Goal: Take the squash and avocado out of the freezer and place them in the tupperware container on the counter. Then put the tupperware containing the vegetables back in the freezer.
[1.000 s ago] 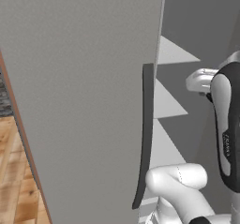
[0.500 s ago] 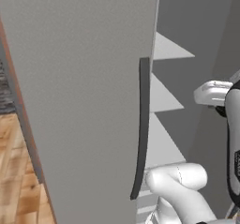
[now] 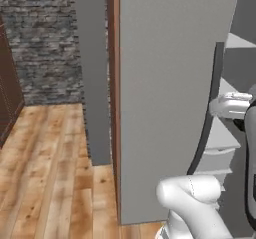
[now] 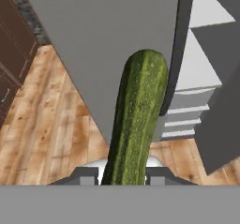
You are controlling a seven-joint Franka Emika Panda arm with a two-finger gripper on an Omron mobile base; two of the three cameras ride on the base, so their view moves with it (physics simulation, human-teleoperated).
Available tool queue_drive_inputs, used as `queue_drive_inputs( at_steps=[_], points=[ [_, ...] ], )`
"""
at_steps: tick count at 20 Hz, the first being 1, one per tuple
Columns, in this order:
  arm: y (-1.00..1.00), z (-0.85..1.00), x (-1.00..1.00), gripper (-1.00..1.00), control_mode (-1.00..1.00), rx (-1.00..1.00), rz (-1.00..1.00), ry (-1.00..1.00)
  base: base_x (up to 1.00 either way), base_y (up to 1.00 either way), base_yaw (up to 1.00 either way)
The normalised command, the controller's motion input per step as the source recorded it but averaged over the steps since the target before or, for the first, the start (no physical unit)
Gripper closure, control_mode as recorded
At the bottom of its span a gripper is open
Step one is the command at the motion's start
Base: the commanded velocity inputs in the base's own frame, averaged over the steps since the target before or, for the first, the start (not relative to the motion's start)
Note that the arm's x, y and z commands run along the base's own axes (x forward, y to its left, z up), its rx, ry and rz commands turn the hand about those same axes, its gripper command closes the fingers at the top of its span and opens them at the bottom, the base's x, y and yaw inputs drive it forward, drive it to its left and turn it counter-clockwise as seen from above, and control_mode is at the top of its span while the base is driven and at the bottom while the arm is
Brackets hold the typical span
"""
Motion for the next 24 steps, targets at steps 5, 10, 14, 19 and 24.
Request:
queue_drive_inputs(
  at_steps=[5,10,14,19,24],
  points=[
    [0.00,0.00,0.00,1.00,1.00,0.00,0.00,0.00,0.00,1.00,0.56],
    [0.00,0.00,0.00,1.00,1.00,0.00,0.00,0.00,0.12,1.00,0.54],
    [0.00,0.00,0.00,1.00,1.00,0.00,0.00,0.00,0.53,1.00,0.47],
    [0.00,0.00,0.00,1.00,1.00,0.00,0.00,0.00,0.98,0.61,0.32],
    [0.00,0.00,0.00,1.00,1.00,0.00,0.00,0.00,1.00,0.16,0.20]
  ],
)
